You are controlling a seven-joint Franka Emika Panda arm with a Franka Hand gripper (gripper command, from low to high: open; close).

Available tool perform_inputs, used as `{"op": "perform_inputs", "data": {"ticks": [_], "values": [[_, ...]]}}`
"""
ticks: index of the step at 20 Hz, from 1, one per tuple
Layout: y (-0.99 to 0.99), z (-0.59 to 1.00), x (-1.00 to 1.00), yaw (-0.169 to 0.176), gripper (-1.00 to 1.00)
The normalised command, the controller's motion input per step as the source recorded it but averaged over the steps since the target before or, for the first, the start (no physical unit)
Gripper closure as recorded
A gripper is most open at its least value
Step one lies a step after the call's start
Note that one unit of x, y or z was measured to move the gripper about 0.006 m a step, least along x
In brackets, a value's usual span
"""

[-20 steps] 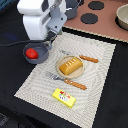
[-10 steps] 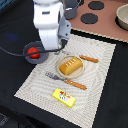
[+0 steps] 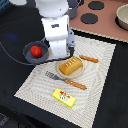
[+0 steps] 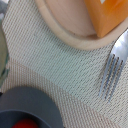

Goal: Interact with the objects in diverse but meaningful ways.

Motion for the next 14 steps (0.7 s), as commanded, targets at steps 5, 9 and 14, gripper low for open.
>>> {"op": "perform_inputs", "data": {"ticks": [5,9,14], "values": [[-0.01,0.41,0.88,0.0,-1.0],[-0.02,0.28,0.93,0.0,-1.0],[-0.1,0.03,0.75,0.015,-1.0]]}}
